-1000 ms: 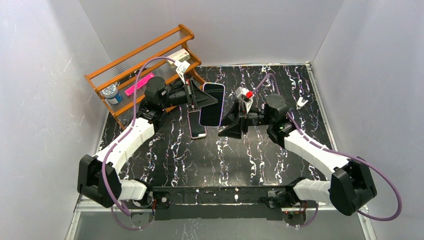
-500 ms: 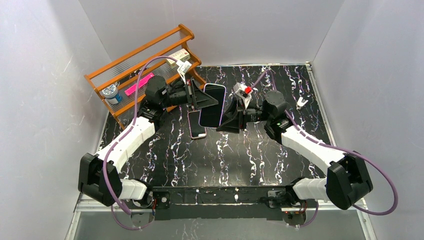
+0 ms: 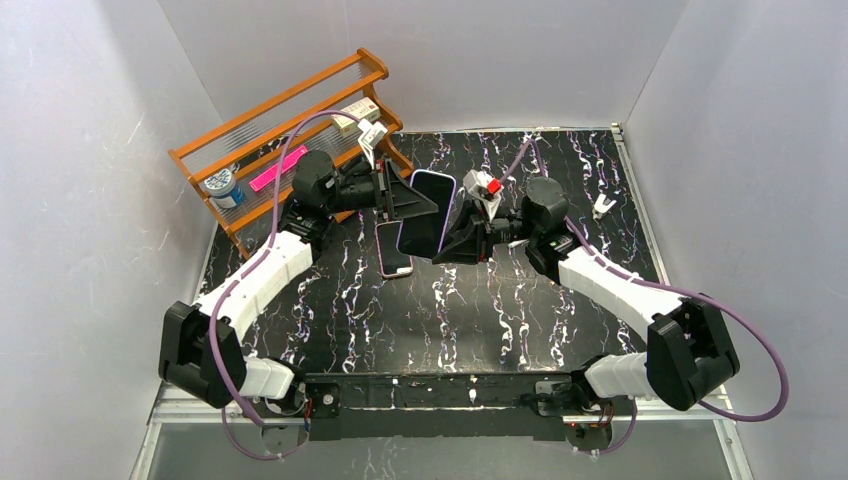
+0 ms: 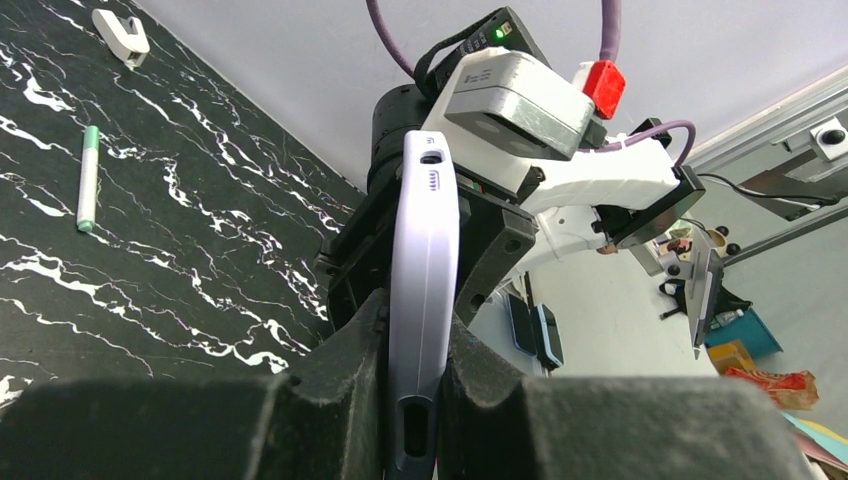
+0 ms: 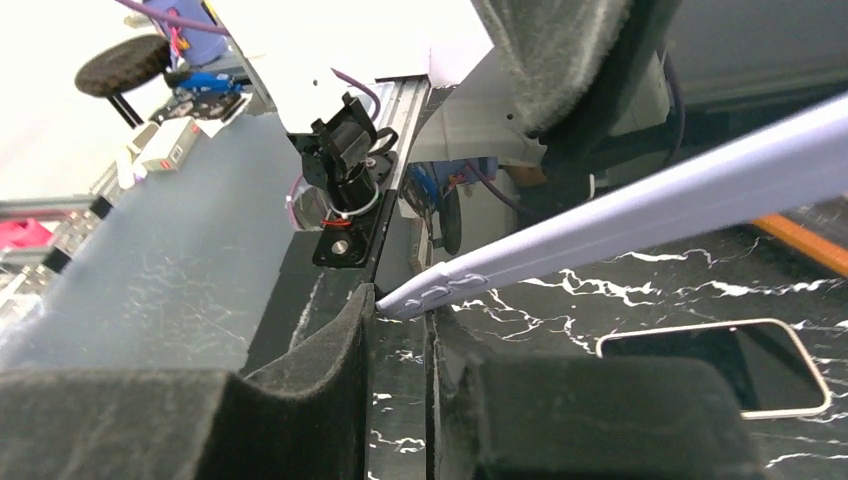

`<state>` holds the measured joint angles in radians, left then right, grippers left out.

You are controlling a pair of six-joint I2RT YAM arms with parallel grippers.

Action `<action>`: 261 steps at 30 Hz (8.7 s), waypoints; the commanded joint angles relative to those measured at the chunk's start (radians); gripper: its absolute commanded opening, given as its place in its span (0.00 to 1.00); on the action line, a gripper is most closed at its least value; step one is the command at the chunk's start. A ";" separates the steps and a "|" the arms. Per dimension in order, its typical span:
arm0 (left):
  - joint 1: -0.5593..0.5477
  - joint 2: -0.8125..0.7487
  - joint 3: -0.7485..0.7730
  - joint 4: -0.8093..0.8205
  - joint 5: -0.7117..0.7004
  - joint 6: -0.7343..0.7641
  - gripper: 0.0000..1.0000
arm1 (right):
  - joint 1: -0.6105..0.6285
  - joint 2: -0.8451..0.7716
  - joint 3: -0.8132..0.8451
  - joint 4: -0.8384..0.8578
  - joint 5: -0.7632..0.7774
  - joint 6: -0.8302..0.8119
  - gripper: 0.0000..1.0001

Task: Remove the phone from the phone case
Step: Remove the phone case from the phone.

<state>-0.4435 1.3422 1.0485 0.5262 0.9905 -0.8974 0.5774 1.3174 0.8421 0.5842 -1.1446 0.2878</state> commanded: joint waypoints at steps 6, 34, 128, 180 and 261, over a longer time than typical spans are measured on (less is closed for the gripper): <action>-0.015 -0.007 0.062 0.060 -0.012 -0.150 0.00 | 0.013 0.018 0.114 -0.183 -0.031 -0.487 0.01; -0.009 -0.075 -0.056 0.083 -0.353 -0.004 0.00 | 0.009 -0.265 -0.093 -0.166 0.671 0.046 0.58; -0.257 -0.028 -0.157 0.391 -0.500 -0.284 0.00 | -0.040 -0.141 -0.194 0.474 0.709 0.915 0.36; -0.197 -0.181 -0.352 0.215 -0.683 -0.112 0.71 | -0.076 -0.194 -0.131 0.408 0.701 0.979 0.01; -0.060 0.039 -0.167 0.146 -0.954 0.073 0.00 | -0.088 -0.369 -0.177 0.048 0.568 0.831 0.01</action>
<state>-0.4999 1.3762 0.8280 0.6727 0.0849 -0.8879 0.4969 0.9852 0.6487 0.6144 -0.5720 1.1671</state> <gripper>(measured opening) 0.085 0.138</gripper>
